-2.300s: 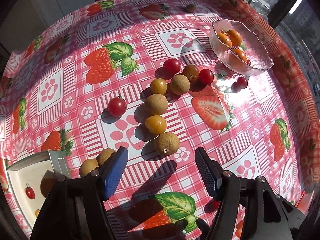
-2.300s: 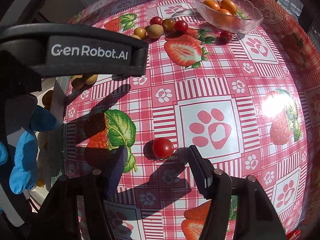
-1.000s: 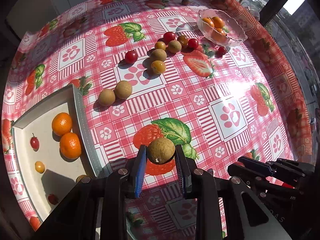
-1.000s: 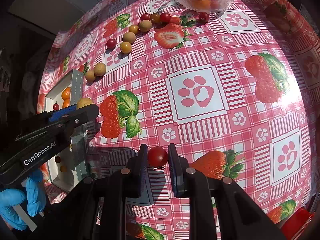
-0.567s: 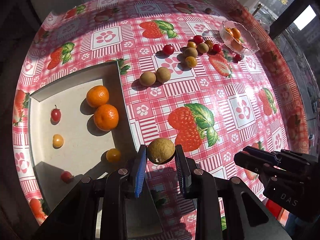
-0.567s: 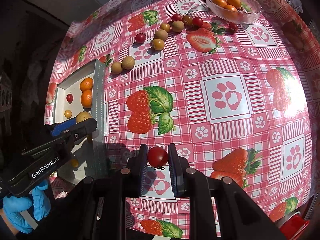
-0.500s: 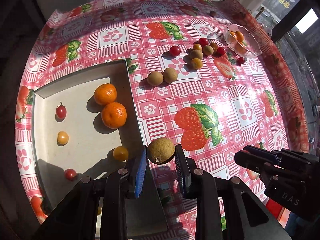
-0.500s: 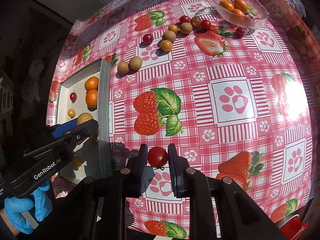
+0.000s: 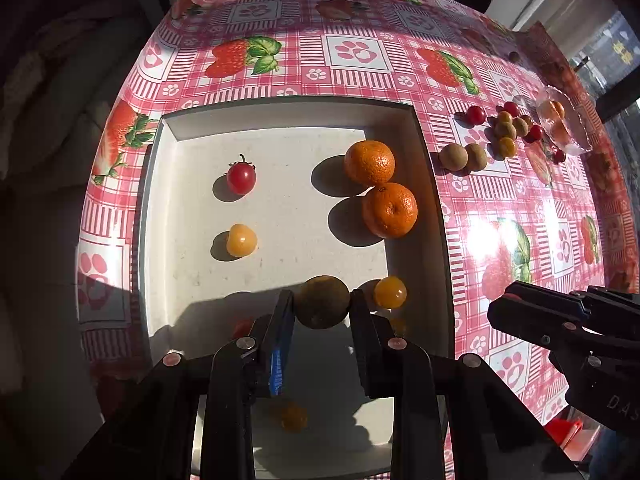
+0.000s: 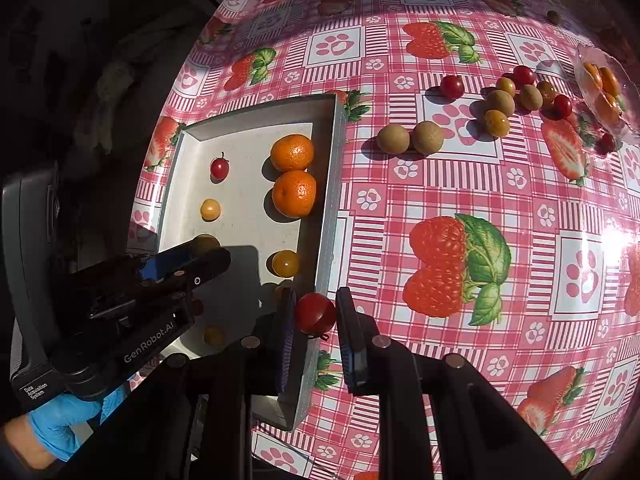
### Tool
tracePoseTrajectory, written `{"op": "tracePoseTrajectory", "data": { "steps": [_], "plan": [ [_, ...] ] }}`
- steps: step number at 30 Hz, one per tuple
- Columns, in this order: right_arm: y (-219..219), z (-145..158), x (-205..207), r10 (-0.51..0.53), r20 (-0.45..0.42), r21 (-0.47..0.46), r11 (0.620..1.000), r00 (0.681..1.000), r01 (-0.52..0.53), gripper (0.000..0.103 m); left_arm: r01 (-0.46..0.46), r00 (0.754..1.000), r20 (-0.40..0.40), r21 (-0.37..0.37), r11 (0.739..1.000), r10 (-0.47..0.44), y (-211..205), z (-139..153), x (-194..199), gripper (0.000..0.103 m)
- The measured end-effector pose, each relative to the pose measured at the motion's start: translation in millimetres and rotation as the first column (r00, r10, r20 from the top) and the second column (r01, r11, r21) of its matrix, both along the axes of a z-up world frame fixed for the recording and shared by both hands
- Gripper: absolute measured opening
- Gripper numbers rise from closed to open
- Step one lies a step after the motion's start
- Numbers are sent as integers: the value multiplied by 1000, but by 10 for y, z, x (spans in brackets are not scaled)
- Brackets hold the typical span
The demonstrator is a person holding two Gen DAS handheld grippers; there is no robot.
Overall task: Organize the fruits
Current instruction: 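Carry both fruits into the tray and open both grippers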
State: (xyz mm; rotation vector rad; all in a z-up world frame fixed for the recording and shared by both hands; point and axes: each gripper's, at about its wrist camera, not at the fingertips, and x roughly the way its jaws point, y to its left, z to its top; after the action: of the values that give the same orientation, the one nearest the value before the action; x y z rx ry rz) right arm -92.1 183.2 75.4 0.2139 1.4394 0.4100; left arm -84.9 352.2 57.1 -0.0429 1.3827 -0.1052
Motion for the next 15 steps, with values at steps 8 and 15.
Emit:
{"op": "tracePoseTrajectory", "data": {
  "steps": [8, 15],
  "plan": [
    [345, -264, 348, 57, -45, 3, 998, 997, -57, 23, 16, 1000, -12, 28, 999, -16, 67, -274, 154, 29],
    [526, -507, 537, 75, -89, -17, 997, 993, -77, 23, 33, 999, -19, 42, 999, -33, 108, -400, 105, 29]
  ]
}}
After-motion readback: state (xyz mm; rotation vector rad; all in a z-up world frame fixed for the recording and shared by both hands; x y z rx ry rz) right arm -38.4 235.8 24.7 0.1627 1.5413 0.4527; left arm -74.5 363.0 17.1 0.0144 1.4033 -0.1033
